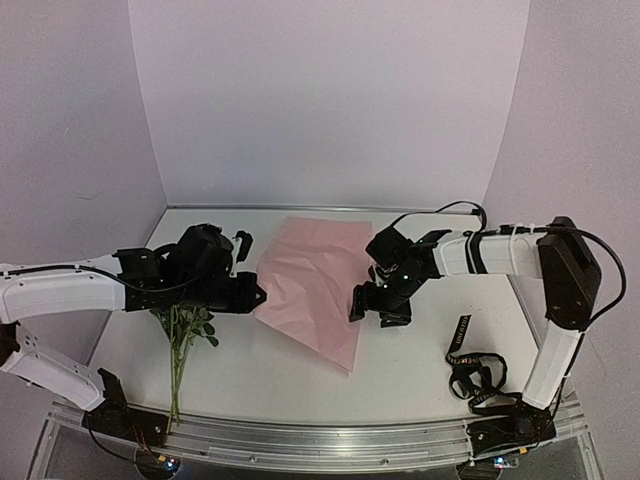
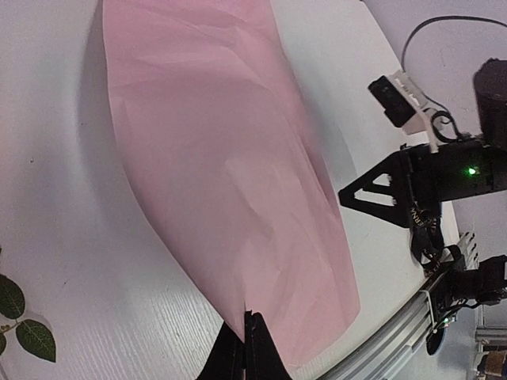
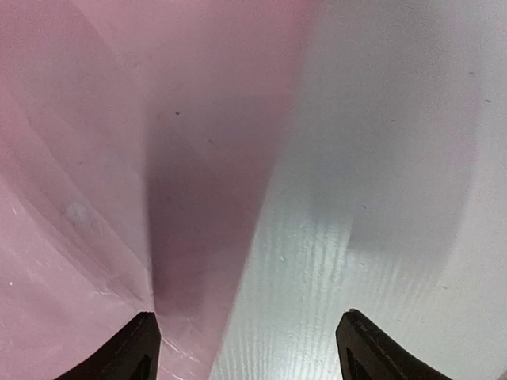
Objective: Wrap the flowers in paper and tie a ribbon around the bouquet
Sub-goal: Move the folded wrapping paper to the center of the board, then unfold the folded wrapping paper at the center of the board.
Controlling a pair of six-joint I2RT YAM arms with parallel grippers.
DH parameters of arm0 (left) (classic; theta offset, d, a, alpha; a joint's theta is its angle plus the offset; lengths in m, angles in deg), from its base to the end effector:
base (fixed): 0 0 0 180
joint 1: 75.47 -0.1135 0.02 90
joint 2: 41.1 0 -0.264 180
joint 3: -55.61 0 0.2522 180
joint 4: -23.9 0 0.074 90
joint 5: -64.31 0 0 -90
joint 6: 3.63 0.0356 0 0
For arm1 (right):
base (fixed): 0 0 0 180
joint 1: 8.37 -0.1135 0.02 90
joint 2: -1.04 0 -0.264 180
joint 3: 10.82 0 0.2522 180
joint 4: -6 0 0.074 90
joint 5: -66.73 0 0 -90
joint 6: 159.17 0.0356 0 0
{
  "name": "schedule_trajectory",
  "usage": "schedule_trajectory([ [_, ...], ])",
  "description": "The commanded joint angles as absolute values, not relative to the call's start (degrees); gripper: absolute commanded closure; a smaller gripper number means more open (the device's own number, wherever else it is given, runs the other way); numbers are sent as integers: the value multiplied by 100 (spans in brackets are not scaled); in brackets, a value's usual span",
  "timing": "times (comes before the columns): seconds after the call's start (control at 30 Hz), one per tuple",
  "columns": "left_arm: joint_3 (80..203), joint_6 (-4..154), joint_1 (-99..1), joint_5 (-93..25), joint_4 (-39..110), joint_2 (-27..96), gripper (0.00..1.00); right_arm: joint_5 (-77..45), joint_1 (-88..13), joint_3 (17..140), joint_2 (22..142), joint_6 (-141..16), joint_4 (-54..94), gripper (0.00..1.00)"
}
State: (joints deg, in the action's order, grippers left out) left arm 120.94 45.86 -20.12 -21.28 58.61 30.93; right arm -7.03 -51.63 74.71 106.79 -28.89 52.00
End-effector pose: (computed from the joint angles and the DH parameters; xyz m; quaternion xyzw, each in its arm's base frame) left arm 0.1564 -0.2215 0.2628 0.1019 0.9052 -0.2817 0.3015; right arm 0.2640 0.2621 0.1814 -0.0543 0.9677 0.2390 0.0601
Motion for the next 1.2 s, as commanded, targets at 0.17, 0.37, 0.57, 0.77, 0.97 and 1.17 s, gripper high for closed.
schedule_trajectory([
  [0.17, 12350, 3988, -2001, -2929, 5813, 3402, 100, -2359, -6371, 7368, 9230, -5269, 5650, 3],
  [0.37, 12557, 3441, -2021, -3513, 5930, 3586, 100, -2708, -7235, 8034, 9762, -6349, 5641, 2],
  [0.57, 12425, 3082, -2118, -3881, 5920, 3548, 100, -2991, -7674, 8573, 10267, -6640, 5641, 2],
  [0.77, 12313, 2874, -2185, -3971, 5917, 3498, 100, -3103, -7968, 8763, 10416, -6667, 5659, 5],
  [0.97, 12333, 2854, -2220, -3960, 5964, 3561, 100, -3284, -8181, 8794, 10433, -6701, 5729, 5],
  [1.17, 12357, 2868, -2220, -3970, 5981, 3583, 100, -3825, -8211, 8707, 10453, -6786, 5716, 7],
])
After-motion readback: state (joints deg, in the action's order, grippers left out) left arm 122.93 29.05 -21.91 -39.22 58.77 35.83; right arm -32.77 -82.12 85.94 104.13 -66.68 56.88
